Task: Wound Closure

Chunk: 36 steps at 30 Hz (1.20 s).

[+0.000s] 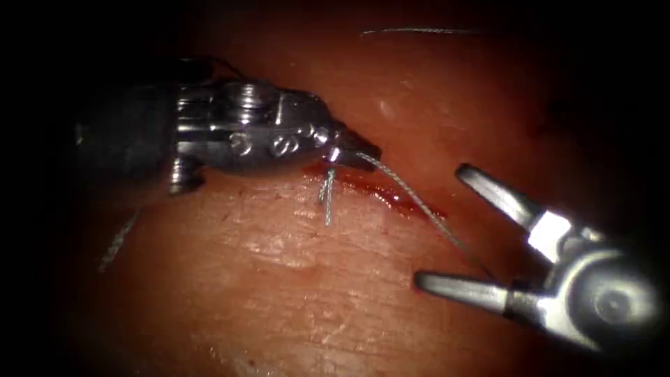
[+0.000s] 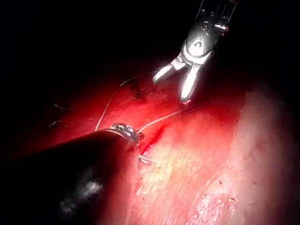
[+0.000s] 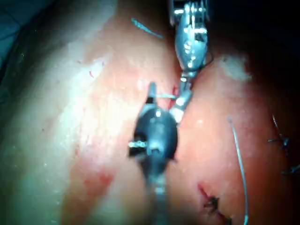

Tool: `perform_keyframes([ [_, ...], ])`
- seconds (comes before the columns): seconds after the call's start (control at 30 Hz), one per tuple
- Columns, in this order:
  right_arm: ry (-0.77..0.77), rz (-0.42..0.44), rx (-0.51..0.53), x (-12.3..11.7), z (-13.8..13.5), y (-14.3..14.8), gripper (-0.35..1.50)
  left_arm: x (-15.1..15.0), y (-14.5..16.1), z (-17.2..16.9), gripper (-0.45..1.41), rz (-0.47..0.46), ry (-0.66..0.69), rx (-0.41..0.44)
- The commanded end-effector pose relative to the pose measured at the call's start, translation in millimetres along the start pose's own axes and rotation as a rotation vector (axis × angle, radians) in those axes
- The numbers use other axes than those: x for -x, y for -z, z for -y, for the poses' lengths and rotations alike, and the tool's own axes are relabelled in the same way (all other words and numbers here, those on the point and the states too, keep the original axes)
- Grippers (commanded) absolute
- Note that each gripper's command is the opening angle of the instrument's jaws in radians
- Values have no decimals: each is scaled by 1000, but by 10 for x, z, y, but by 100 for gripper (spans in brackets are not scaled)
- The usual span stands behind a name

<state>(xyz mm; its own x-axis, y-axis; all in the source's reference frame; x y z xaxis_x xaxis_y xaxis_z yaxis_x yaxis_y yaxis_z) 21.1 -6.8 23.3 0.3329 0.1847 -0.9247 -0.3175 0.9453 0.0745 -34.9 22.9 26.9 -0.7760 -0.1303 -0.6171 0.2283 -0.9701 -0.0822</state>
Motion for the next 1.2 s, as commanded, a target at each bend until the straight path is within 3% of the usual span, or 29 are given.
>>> perform_keyframes([
  [0.03,5,-13,-10,-4,12,-3,69,-7,-11,7,-45,0,4,0],
  [0.2,4,-11,51,4,0,18,79,-62,-46,5,-45,-50,44,8],
  [0.43,-8,-24,108,5,-13,42,81,-93,-77,15,-45,-83,78,3],
  [0.47,-8,-20,117,7,-13,42,81,-93,-79,18,-13,-84,95,5],
  [0.5,-9,-18,123,8,-13,42,81,-92,-80,23,36,-90,141,5],
  [0.53,-9,-15,129,9,-13,42,81,-91,-79,26,69,-96,187,7],
  [0.57,-9,-11,137,11,-13,40,81,-90,-78,29,89,-110,227,4],
  [0.6,-10,-6,149,13,-12,38,83,-86,-73,34,121,-167,322,-11],
  [0.73,-6,-11,144,19,-10,31,84,-82,-47,37,125,-363,454,-49],
  [0.77,-6,-11,144,19,-10,31,84,-82,-47,37,125,-363,454,-49],
  [0.8,-4,-6,143,22,-10,29,84,-80,-28,38,126,-458,509,-45],
  [0.9,-7,-4,144,26,-8,27,84,-75,3,39,131,-548,562,-18],
  [1.07,-5,2,146,26,-4,19,84,-54,64,39,136,-571,602,-11],
  [1.2,-4,7,144,26,-3,19,84,-23,86,12,135,-539,586,19],
])
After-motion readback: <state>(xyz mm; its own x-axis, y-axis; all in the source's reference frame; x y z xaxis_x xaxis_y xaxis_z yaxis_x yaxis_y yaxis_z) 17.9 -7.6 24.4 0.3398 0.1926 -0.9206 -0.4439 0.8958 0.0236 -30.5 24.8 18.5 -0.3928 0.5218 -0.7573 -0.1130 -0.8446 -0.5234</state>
